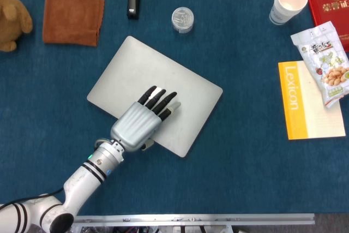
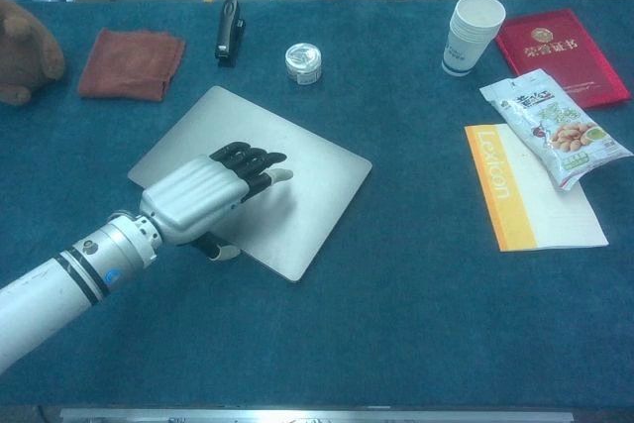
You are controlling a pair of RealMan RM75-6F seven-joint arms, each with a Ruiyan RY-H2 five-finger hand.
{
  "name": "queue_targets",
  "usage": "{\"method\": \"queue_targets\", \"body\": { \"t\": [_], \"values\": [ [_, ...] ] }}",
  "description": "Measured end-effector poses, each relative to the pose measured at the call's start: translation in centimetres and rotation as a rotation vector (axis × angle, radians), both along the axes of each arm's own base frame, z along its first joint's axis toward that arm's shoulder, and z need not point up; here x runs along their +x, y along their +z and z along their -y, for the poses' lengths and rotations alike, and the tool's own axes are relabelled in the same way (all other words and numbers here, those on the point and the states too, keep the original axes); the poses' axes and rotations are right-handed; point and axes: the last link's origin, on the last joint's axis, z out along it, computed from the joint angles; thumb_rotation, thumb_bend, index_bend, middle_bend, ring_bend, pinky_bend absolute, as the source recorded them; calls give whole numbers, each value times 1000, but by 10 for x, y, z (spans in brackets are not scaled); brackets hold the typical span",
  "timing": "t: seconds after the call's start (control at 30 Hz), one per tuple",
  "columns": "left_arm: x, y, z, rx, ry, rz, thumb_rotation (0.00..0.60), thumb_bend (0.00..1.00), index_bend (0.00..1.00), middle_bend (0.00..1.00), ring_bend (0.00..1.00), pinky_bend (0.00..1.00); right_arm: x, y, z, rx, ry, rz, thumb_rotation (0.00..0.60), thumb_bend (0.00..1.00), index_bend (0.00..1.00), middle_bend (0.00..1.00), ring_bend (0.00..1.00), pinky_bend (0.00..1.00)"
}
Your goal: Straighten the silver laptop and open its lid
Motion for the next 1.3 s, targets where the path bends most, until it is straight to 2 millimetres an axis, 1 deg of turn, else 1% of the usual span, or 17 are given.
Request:
{"method": "queue_targets", "body": {
  "t": [0.13, 0.3, 0.37, 0.47, 0.53, 0.63, 0.7, 0.73, 0.8, 0.83, 0.87, 1.0, 1.17, 1.3],
  "values": [
    [-4, 12, -3, 32, -16, -39, 600, 174, 0, 0, 0, 0, 1, -1, 0, 0, 2, 2, 600, 267, 0, 19, 0, 60],
    [-12, 34, -9, 72, -32, -114, 600, 179, 0, 0, 0, 0, 3, -3, 1, 4, 8, 5, 600, 267, 0, 20, 0, 60],
    [-13, 43, -14, 89, -38, -134, 600, 189, 0, 0, 0, 0, 3, -4, 1, 6, 10, 5, 600, 268, 0, 20, 0, 60],
    [-11, 49, -21, 92, -35, -122, 592, 199, 0, 0, 0, 0, 6, -6, 2, 12, 18, 6, 600, 268, 0, 20, 0, 60],
    [-9, 53, -26, 88, -31, -106, 518, 201, 0, 0, 0, 0, 8, -7, 2, 15, 23, 7, 600, 268, 0, 20, 0, 60],
    [-5, 56, -36, 76, -29, -81, 301, 226, 12, 10, 0, 0, 10, -7, 3, 16, 27, 4, 600, 268, 0, 20, 0, 60],
    [-3, 57, -43, 64, -26, -69, 193, 255, 28, 29, 0, 0, 11, -8, 3, 15, 28, 3, 600, 268, 0, 20, 0, 60],
    [-2, 57, -47, 58, -25, -64, 148, 272, 35, 36, 0, 0, 12, -8, 4, 15, 29, 2, 600, 268, 0, 19, 0, 60],
    [2, 56, -55, 43, -24, -59, 42, 320, 52, 49, 0, 0, 13, -8, 4, 16, 30, 0, 600, 267, 0, 19, 0, 60],
    [3, 55, -58, 36, -24, -58, 13, 337, 59, 55, 0, 0, 14, -9, 4, 17, 30, 0, 600, 267, 0, 20, 0, 60],
    [5, 54, -62, 26, -22, -56, 1, 347, 64, 64, 0, 0, 14, -9, 4, 18, 31, 0, 600, 268, 0, 20, 0, 60],
    [14, 48, -75, -12, -8, -50, 0, 364, 110, 102, 0, 0, 15, -11, 5, 24, 29, -1, 600, 268, 0, 20, 0, 60],
    [22, 36, -94, -25, 3, -61, 0, 364, 135, 128, 0, 0, 15, -11, 5, 24, 24, -6, 600, 268, 0, 19, 0, 60],
    [26, 29, -105, -21, 21, -65, 0, 364, 139, 136, 0, 0, 15, -10, 4, 20, 22, -7, 600, 268, 0, 19, 0, 60]
  ]
}}
